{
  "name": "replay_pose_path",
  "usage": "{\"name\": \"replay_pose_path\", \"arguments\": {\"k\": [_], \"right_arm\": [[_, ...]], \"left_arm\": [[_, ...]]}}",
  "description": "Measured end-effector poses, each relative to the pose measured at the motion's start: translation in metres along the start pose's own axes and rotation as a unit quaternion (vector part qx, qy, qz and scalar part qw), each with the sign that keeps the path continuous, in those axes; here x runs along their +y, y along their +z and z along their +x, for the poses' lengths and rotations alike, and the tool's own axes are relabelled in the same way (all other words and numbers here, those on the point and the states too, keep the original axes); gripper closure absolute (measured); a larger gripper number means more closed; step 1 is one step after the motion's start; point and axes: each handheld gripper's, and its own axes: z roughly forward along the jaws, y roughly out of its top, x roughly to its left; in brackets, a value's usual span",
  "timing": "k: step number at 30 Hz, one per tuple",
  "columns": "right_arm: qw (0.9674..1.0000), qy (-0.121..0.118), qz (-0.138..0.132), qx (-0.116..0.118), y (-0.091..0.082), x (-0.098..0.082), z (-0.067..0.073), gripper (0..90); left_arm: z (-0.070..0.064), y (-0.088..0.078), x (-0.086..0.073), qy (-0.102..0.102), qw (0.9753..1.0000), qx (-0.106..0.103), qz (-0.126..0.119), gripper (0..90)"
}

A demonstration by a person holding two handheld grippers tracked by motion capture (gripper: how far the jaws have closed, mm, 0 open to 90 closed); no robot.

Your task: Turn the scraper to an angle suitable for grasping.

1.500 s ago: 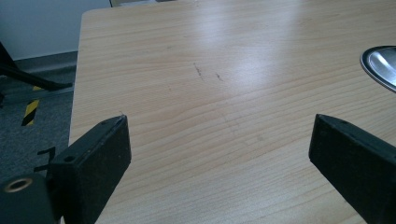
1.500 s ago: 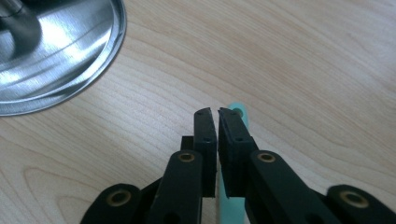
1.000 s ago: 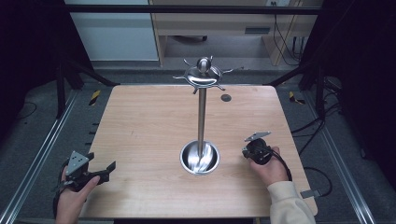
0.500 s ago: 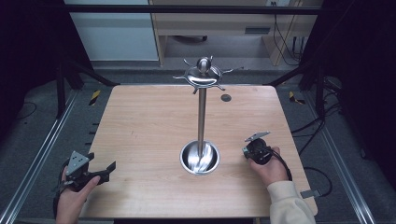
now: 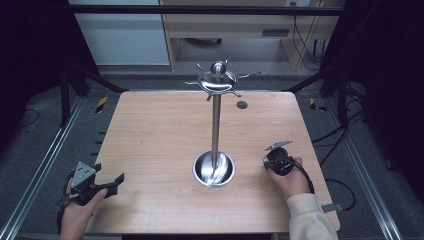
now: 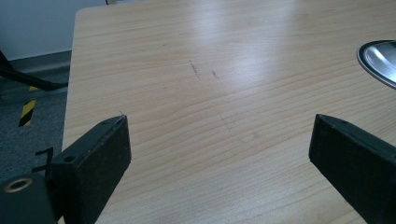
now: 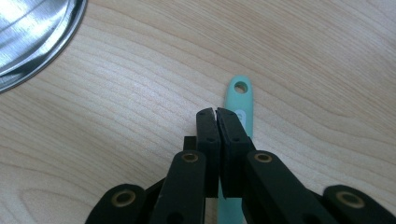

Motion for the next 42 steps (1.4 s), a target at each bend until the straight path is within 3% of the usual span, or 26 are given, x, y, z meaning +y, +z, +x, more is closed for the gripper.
{"name": "replay_pose_path", "arguments": {"k": [25,31,42], "right_arm": [[0.9997,0.025,-0.001,-0.005,-0.003,-0.003,-0.01,89.2],[0.9992,0.034,0.001,-0.02,-0.004,-0.005,-0.016,88.8],[0.9986,0.049,-0.002,-0.021,-0.006,-0.007,-0.022,89.2]], "left_arm": [[-0.001,0.001,0.0,0.001,1.0,-0.001,0.002,5.4],[-0.001,0.001,0.0,0.002,1.0,-0.002,0.002,5.4],[-0.001,0.001,0.0,0.004,1.0,-0.002,0.002,5.4]]}}
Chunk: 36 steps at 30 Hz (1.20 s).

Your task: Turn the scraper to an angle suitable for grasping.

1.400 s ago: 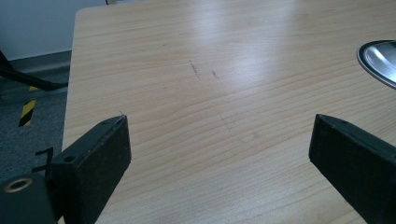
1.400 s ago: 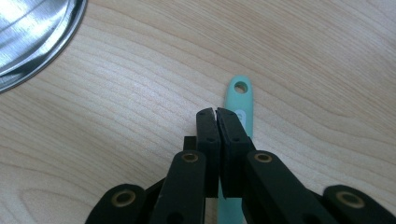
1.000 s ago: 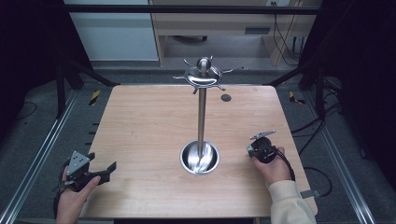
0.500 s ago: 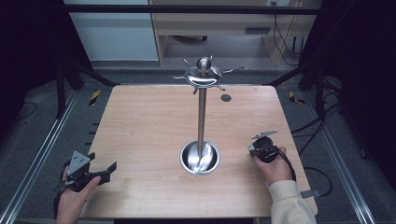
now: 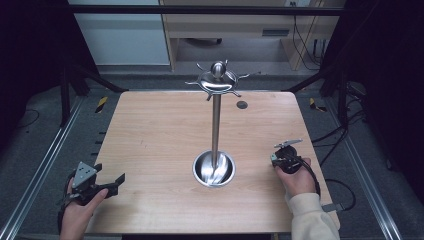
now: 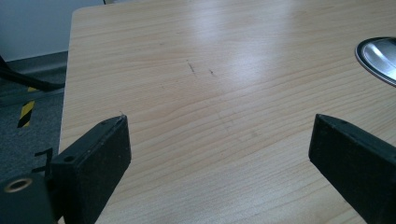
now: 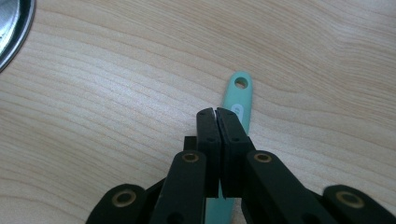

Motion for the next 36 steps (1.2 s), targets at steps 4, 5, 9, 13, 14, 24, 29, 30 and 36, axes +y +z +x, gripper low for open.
{"name": "replay_pose_path", "arguments": {"k": [4,5,9,13,14,24,29,30,36], "right_arm": [[1.0,0.005,-0.002,0.001,0.0,0.0,-0.002,89.3],[1.0,0.005,-0.001,0.003,0.0,0.0,-0.003,89.1],[1.0,0.008,-0.001,0.004,0.0,-0.001,-0.005,89.2],[0.9998,0.017,-0.005,0.004,0.0,-0.002,-0.006,90.0],[0.9998,0.015,-0.006,0.005,0.0,-0.002,-0.007,90.0],[0.9997,0.024,-0.005,0.004,-0.001,-0.003,-0.01,90.0],[0.9996,0.023,-0.013,-0.001,-0.004,-0.003,-0.01,89.8],[0.9994,0.028,-0.019,0.002,-0.006,-0.002,-0.01,89.4],[0.9992,0.025,-0.021,-0.022,-0.018,0.005,-0.009,82.9]], "left_arm": [[0.0,0.001,0.0,0.0,1.0,-0.002,0.003,5.5],[0.0,0.001,0.0,0.002,1.0,-0.002,0.003,5.5],[0.0,0.001,0.0,0.001,1.0,-0.002,0.004,5.4],[0.0,0.001,-0.001,-0.003,1.0,-0.002,0.002,5.4],[0.0,0.001,-0.001,0.001,1.0,-0.001,0.004,5.5],[-0.002,-0.001,0.0,0.005,1.0,-0.003,0.003,5.5],[-0.007,0.004,-0.001,0.015,0.9997,-0.012,0.012,5.5],[-0.008,0.005,-0.001,0.018,0.9996,-0.015,0.015,5.5],[-0.015,0.003,-0.002,0.038,0.9986,-0.035,0.012,5.6]]}}
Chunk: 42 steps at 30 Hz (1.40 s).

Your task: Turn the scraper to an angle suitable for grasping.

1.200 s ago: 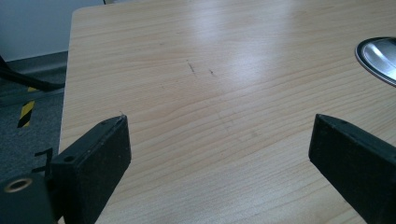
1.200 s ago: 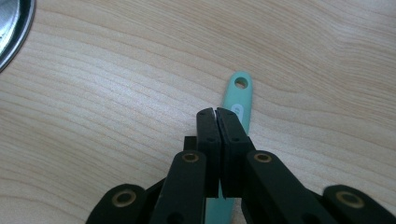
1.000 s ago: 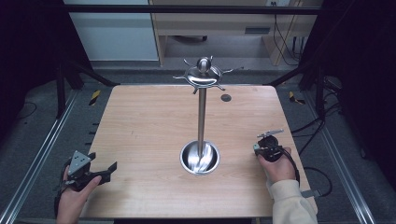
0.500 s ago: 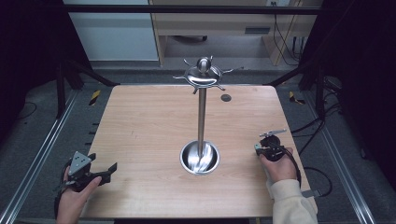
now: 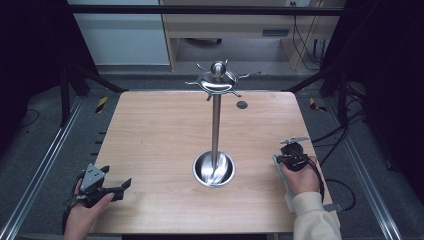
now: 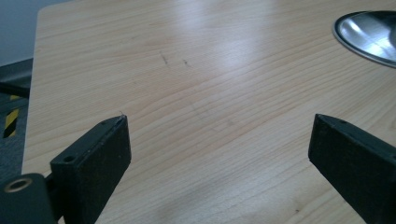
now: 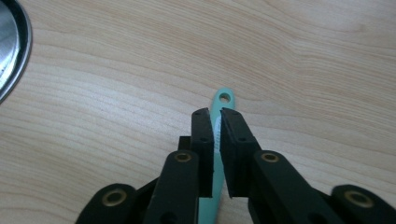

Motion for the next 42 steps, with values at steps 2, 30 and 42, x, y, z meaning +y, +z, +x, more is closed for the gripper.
{"name": "replay_pose_path", "arguments": {"k": [2,30,42], "right_arm": [[0.9999,0.0,0.01,-0.004,-0.003,0.002,0.001,81.1],[0.9902,0.016,0.138,0.006,0.022,0.028,-0.003,63.9],[0.9883,0.019,0.151,0.004,0.029,0.029,-0.003,68.2]], "left_arm": [[-0.001,-0.001,0.0,0.002,1.0,-0.001,-0.002,5.6],[-0.008,-0.001,0.001,0.028,0.9995,-0.005,0.01,5.4],[-0.008,-0.001,0.001,0.03,0.9995,-0.007,0.011,5.4]]}}
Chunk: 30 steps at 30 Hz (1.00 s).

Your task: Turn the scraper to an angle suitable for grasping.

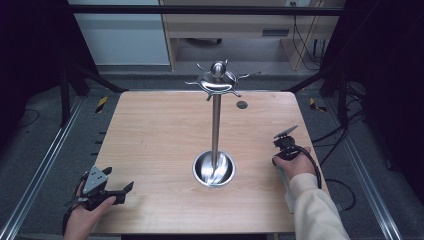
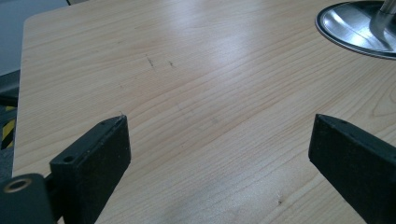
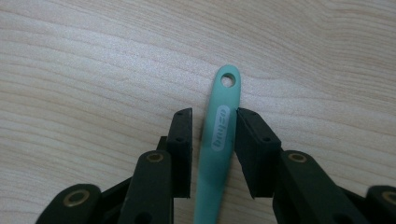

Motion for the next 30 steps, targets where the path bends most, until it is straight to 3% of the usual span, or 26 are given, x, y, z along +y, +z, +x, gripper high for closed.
{"name": "replay_pose_path", "arguments": {"k": [30], "right_arm": [[0.9999,0.01,0.005,-0.011,0.0043,-0.0016,0.001,72.2]], "left_arm": [[-0.0015,0.0009,0.0001,0.004,1.0,-0.003,0.001,5.6]]}}
